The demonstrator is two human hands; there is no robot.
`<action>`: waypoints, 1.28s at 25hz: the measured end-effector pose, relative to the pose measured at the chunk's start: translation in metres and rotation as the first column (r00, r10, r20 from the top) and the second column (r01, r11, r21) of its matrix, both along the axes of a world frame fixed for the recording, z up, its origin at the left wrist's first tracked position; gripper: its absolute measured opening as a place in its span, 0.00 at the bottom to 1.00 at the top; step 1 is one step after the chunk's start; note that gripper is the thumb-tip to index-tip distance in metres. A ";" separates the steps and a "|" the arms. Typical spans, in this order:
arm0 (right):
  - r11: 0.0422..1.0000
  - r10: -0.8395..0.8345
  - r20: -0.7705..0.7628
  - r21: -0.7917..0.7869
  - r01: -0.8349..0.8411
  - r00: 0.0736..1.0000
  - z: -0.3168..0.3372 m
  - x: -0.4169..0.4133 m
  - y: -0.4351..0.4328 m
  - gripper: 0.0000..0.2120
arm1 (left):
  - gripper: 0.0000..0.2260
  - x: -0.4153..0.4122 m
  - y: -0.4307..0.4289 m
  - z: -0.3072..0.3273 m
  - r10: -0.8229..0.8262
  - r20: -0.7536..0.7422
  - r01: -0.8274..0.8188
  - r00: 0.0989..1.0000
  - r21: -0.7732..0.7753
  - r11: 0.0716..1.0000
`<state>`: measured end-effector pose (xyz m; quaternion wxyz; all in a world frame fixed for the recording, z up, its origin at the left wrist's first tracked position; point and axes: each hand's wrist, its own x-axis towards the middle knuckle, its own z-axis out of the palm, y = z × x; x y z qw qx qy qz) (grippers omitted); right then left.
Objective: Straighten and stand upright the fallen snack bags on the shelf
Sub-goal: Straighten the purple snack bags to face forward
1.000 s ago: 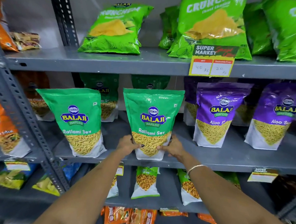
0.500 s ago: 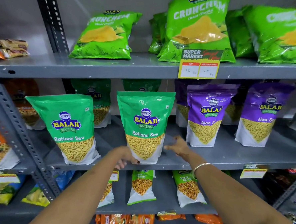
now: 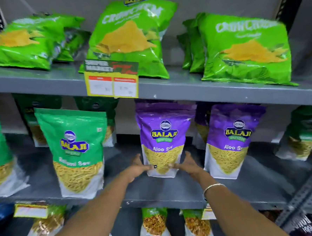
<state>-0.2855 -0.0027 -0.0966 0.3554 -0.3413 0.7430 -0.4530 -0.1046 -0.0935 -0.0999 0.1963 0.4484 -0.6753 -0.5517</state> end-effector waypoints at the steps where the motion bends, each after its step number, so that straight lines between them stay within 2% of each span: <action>1: 0.997 0.071 0.048 -0.037 -0.069 0.996 0.002 -0.001 0.002 0.39 | 0.56 -0.009 -0.007 -0.014 0.044 -0.011 -0.044 0.999 0.008 0.999; 3: 0.982 0.168 0.110 -0.104 -0.156 0.980 0.012 0.002 0.008 0.34 | 0.43 -0.016 -0.006 -0.024 0.136 -0.011 -0.136 0.991 0.042 0.990; 5: 0.966 0.203 0.145 -0.192 -0.174 0.968 0.018 0.007 0.017 0.21 | 0.42 -0.015 -0.001 -0.023 0.176 -0.038 -0.174 0.984 0.051 0.983; 7: 0.952 0.244 0.148 -0.224 -0.208 0.958 0.017 0.009 0.022 0.19 | 0.43 -0.010 0.002 -0.028 0.182 -0.036 -0.180 0.983 0.037 0.983; 8: 0.949 0.256 0.138 -0.224 -0.222 0.957 0.014 0.011 0.026 0.18 | 0.40 -0.006 0.007 -0.026 0.167 -0.033 -0.167 0.985 0.023 0.986; 10: 0.953 0.244 0.111 -0.209 -0.218 0.963 0.001 0.014 0.030 0.25 | 0.33 0.004 0.032 -0.006 0.165 0.016 -0.165 0.986 -0.006 0.986; 12: 0.974 0.189 0.112 -0.146 -0.172 0.976 -0.005 0.019 0.039 0.28 | 0.31 0.015 0.057 0.013 0.168 0.065 -0.165 0.984 -0.042 0.985; 15: 0.987 0.134 0.103 -0.102 -0.124 0.986 -0.006 0.027 0.052 0.28 | 0.25 0.024 0.072 0.016 0.158 0.138 -0.145 0.978 -0.102 0.984; 20: 0.990 0.117 0.092 -0.085 -0.109 0.989 -0.007 0.034 0.061 0.26 | 0.26 0.033 0.083 0.017 0.131 0.179 -0.106 0.975 -0.141 0.984; 21: 0.990 0.117 0.091 -0.094 -0.108 0.989 -0.010 0.034 0.061 0.29 | 0.26 0.034 0.084 0.016 0.131 0.182 -0.107 0.975 -0.136 0.985; 24: 0.985 0.141 0.050 -0.105 -0.135 0.989 -0.010 0.036 0.061 0.50 | 0.28 0.036 0.085 0.019 0.105 0.206 -0.079 0.973 -0.128 0.989; 25: 0.986 0.140 0.052 -0.095 -0.135 0.989 -0.007 0.037 0.064 0.50 | 0.29 0.036 0.085 0.019 0.092 0.251 -0.058 0.964 -0.141 0.988; 27: 0.996 0.080 0.038 -0.027 -0.079 0.996 -0.005 0.035 0.070 0.46 | 0.33 0.035 0.090 0.025 0.062 0.448 0.032 0.892 -0.198 0.980; 29: 1.000 0.026 -0.039 -0.013 -0.027 0.999 -0.004 0.019 0.077 0.49 | 0.31 0.029 0.096 0.032 0.012 0.657 0.149 0.754 -0.189 0.971; 31: 0.999 -0.053 -0.099 0.000 0.054 0.994 -0.005 -0.008 0.088 0.50 | 0.20 0.012 0.108 0.039 -0.148 0.733 0.212 0.664 0.005 0.977; 32: 0.995 -0.087 -0.139 0.036 0.092 0.986 -0.002 -0.024 0.096 0.44 | 0.18 -0.001 0.116 0.044 -0.228 0.749 0.214 0.622 0.117 0.970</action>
